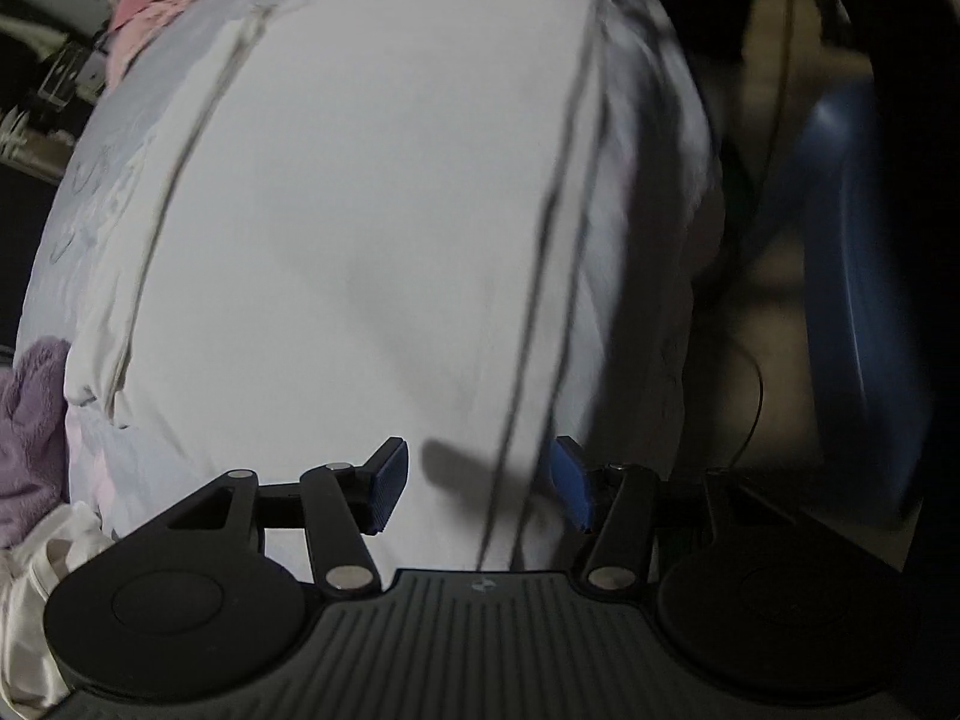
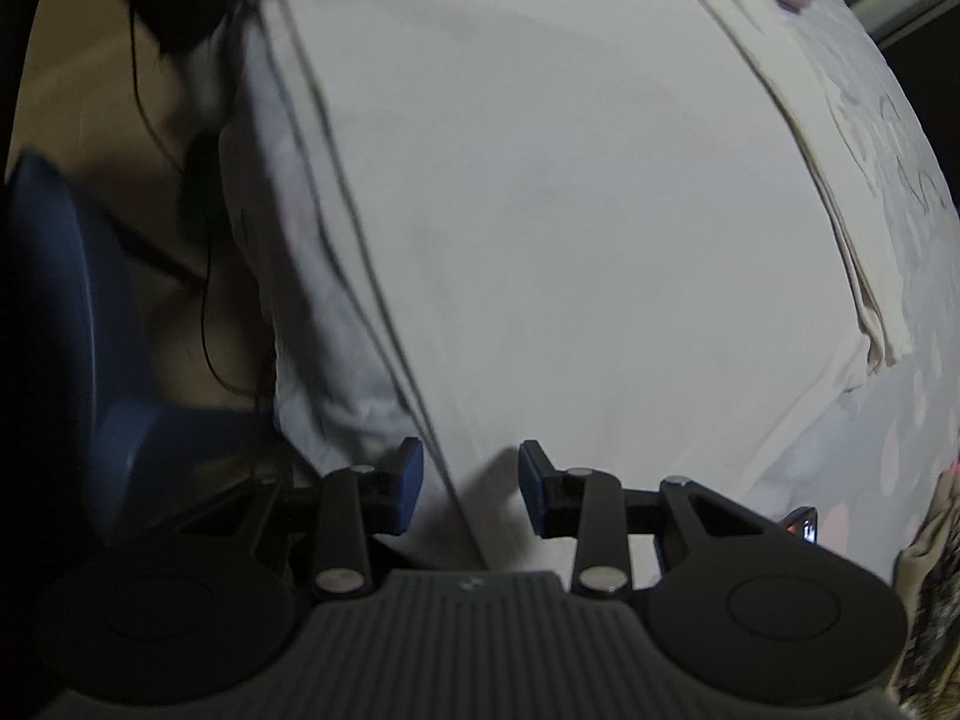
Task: Fold clothes
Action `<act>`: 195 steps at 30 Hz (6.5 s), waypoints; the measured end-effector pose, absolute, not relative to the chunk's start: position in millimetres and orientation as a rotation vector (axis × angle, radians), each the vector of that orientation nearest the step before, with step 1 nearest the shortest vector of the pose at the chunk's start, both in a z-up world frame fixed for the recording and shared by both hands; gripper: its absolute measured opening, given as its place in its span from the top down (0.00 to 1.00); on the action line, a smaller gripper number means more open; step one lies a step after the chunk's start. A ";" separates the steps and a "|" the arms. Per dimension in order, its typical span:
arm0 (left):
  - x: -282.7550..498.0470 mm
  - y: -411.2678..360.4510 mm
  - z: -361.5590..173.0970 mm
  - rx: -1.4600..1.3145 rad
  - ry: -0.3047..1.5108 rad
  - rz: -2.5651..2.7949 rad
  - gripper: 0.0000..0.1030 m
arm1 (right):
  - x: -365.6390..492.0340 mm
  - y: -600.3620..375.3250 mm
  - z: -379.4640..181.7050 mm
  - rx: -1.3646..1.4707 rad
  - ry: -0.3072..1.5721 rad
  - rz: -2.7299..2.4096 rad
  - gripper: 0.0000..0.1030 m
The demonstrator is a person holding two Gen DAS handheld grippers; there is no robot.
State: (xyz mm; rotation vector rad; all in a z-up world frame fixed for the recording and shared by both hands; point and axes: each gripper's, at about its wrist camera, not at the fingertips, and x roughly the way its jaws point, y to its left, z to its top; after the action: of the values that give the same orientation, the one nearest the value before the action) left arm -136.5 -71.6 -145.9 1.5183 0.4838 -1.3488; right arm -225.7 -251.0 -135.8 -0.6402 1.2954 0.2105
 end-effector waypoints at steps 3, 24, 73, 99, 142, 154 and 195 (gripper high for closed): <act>-137.9 -68.9 -155.8 1.569 0.454 -1.302 0.51 | -231.3 -246.6 -145.2 -0.730 1.306 0.196 0.63; -126.8 -69.7 -166.7 1.582 0.417 -1.120 0.78 | -232.4 -237.7 -160.9 -0.903 1.292 0.098 0.68; 137.6 -229.2 17.0 0.890 0.489 -0.810 0.96 | -25.9 -424.9 9.7 -0.821 0.924 -0.356 0.96; 214.3 -289.8 -43.4 0.853 0.533 -0.783 0.96 | 52.1 -489.9 -60.0 -0.746 0.933 -0.383 0.96; 243.3 -362.5 -108.1 0.665 0.798 -0.906 0.80 | 116.9 -570.6 -99.2 0.031 1.002 -0.217 0.88; 252.6 -423.0 -120.9 0.600 0.768 -0.890 0.80 | 164.9 -567.9 -119.0 -0.052 0.985 -0.264 0.87; 203.9 -190.7 -121.9 0.277 1.097 -0.698 0.51 | -81.3 -571.2 -129.6 0.675 1.051 -0.463 0.48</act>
State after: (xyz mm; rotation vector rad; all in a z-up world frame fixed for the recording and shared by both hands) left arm 203.9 -190.7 -121.9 0.2767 1.0969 -0.6976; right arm -81.3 -571.2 -129.6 0.6749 1.0511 -0.4630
